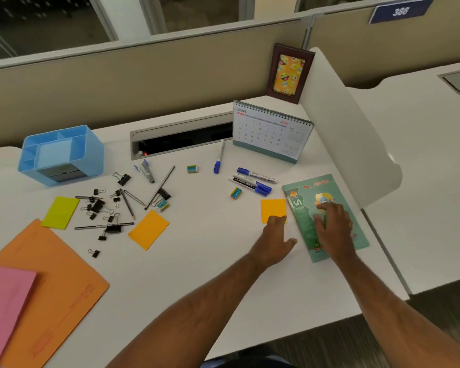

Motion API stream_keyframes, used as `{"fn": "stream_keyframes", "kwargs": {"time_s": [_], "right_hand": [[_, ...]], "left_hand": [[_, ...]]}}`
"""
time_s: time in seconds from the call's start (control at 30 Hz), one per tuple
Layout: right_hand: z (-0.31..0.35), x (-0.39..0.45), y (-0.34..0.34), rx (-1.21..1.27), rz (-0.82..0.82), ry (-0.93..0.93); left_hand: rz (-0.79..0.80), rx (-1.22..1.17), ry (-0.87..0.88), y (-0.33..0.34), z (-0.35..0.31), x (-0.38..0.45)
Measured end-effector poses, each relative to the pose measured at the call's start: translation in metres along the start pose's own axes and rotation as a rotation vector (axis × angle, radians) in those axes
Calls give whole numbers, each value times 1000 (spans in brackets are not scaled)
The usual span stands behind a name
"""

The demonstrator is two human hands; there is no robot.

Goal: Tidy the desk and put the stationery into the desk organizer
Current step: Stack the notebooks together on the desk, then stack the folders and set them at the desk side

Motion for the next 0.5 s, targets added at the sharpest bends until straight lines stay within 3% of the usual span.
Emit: {"fn": "stream_keyframes", "kwargs": {"time_s": [0.13,0.5], "right_hand": [[49,-11,25,-48,12,-177],[155,-51,119,-75,237,-348]], "left_hand": [[-105,213,72,-20,29,-31],[-410,236,-32,-98,136,-131]]}}
Point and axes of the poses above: each hand's wrist, its own x-axis towards the middle knuckle, its own y-axis out of the palm, z = x × y, the point moved 9 cm from there along x, towards the middle knuckle, and after that the axes turned 12 degrees about z, right-handed, at the moved point
